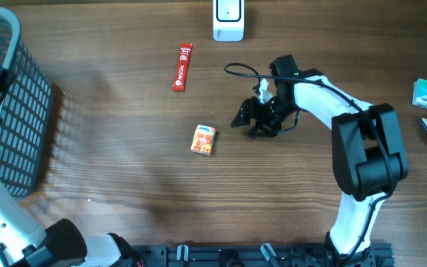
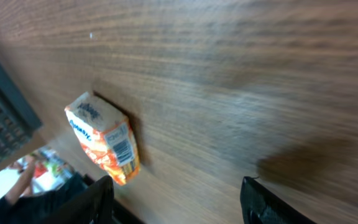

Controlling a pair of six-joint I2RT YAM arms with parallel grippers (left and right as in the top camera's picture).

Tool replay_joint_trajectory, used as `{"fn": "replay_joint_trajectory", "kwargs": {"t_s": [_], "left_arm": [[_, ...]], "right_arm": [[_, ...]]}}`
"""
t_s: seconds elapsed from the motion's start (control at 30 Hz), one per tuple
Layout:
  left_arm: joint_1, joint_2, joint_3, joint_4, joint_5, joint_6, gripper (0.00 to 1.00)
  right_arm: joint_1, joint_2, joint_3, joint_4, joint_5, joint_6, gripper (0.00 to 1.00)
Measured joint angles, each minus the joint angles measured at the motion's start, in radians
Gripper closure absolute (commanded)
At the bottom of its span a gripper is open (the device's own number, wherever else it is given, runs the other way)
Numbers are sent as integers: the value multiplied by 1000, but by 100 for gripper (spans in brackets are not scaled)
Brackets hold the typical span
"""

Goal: Scan the item barcode

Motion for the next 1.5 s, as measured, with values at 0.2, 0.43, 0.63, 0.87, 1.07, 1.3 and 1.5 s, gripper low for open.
{"fn": "replay_joint_trajectory", "kwargs": {"t_s": [0.2, 0.43, 0.63, 0.87, 1.07, 1.3, 1.5], "left_arm": [[0, 0, 0, 0, 0, 0, 0], [0, 0, 0, 0, 0, 0, 0], [0, 0, 0, 0, 0, 0, 0], [0, 0, 0, 0, 0, 0, 0], [0, 0, 0, 0, 0, 0, 0], [0, 0, 0, 0, 0, 0, 0], [0, 0, 0, 0, 0, 0, 0]], "right_arm": [[11, 0, 33, 21, 34, -43, 23], [81, 0, 34, 125, 48, -2, 25], [144, 0, 34, 95, -3, 101, 30], [158, 0, 34, -47, -39, 142, 32], [170, -9, 34, -80, -17, 147, 31], [249, -38, 34, -43, 74, 150, 27], [262, -38, 41, -1, 175, 84, 27]]}}
